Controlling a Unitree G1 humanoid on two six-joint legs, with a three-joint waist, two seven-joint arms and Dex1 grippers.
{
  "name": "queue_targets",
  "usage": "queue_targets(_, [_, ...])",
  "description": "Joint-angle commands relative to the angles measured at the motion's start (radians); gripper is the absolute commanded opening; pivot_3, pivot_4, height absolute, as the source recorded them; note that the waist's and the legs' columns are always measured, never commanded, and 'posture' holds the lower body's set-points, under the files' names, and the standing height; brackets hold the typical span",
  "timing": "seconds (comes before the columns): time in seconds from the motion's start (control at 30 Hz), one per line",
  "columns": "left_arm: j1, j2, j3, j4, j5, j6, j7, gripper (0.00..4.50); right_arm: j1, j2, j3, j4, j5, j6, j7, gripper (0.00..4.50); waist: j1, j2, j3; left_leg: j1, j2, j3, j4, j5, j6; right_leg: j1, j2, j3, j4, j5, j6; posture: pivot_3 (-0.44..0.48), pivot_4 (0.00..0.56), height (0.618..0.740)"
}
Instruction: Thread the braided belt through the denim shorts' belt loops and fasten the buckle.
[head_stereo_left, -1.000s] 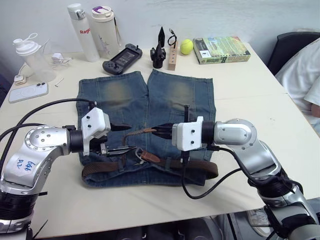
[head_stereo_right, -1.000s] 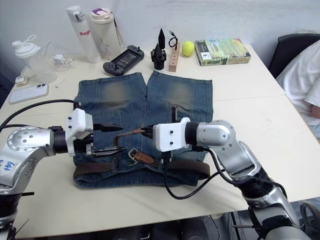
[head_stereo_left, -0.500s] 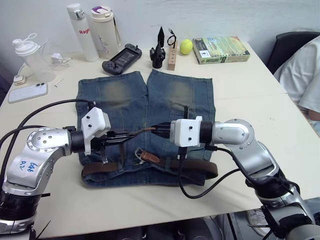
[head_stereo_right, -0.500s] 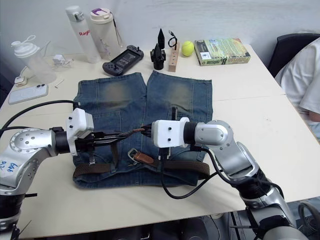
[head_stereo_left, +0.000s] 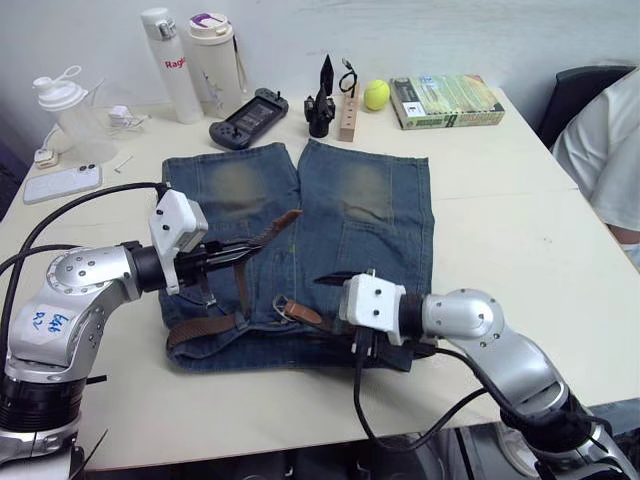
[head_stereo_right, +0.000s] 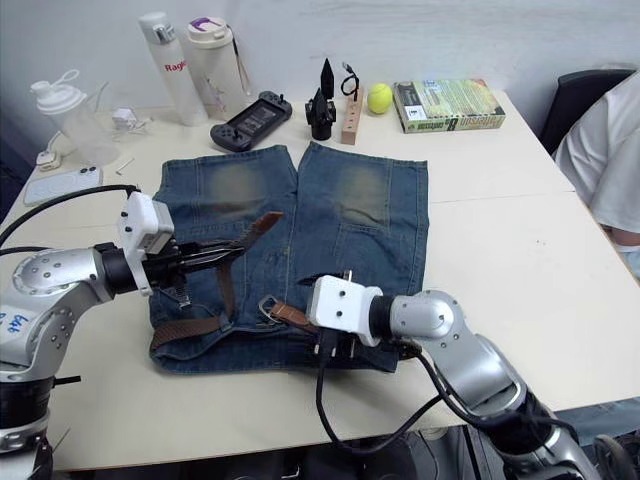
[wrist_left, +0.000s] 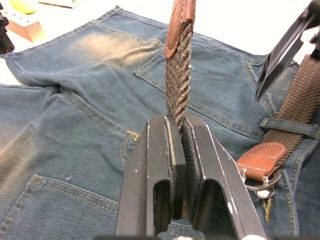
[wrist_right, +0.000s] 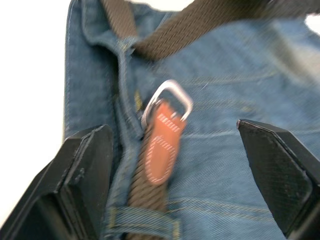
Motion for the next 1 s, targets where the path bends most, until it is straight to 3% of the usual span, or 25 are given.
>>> queue_targets(0.03, [-0.022, 0.005, 0.027, -0.018, -0.023, 0.009, 0.007, 0.00, -0.010, -0.003, 0.046, 0.004, -0.045, -0.002, -0.026, 4.27, 0.000, 0.000, 0.000, 0.000, 0.000, 0.000, 0.000, 0.000, 0.000, 0.000, 0.000, 0.000, 0.000, 0.000, 0.000, 0.000, 0.150, 0.720])
queue_targets(0.47, [-0.029, -0.009, 0.003, -0.024, -0.016, 0.023, 0.017, 0.00, -0.018, 0.042, 0.111, 0.075, -0.129, 0.044, -0.093, 4.27, 0.000, 0.000, 0.000, 0.000, 0.000, 0.000, 0.000, 0.000, 0.000, 0.000, 0.000, 0.000, 0.000, 0.000, 0.000, 0.000, 0.150, 0.720])
queue_targets(0.6, [-0.024, -0.011, -0.001, -0.026, -0.016, 0.027, 0.017, 0.00, -0.005, 0.036, 0.081, 0.025, -0.108, 0.085, -0.097, 3.30, 0.001, 0.000, 0.000, 0.000, 0.000, 0.000, 0.000, 0.000, 0.000, 0.000, 0.000, 0.000, 0.000, 0.000, 0.000, 0.000, 0.150, 0.720])
queue_targets(0.87, [-0.005, 0.011, -0.030, -0.026, 0.002, 0.018, -0.010, 0.00, -0.017, 0.046, 0.049, -0.024, -0.078, 0.143, -0.108, 0.08, 0.001, 0.000, 0.000, 0.000, -0.001, 0.000, 0.000, 0.000, 0.000, 0.000, 0.000, 0.000, 0.000, 0.000, 0.000, 0.000, 0.150, 0.720])
queue_targets(1.0, [0.047, 0.038, -0.039, -0.040, 0.019, -0.017, -0.055, 0.00, -0.022, 0.078, 0.022, -0.025, -0.058, 0.215, -0.144, 0.08, 0.000, 0.000, 0.000, 0.000, -0.001, 0.000, 0.000, 0.000, 0.000, 0.000, 0.000, 0.000, 0.000, 0.000, 0.000, 0.000, 0.150, 0.720])
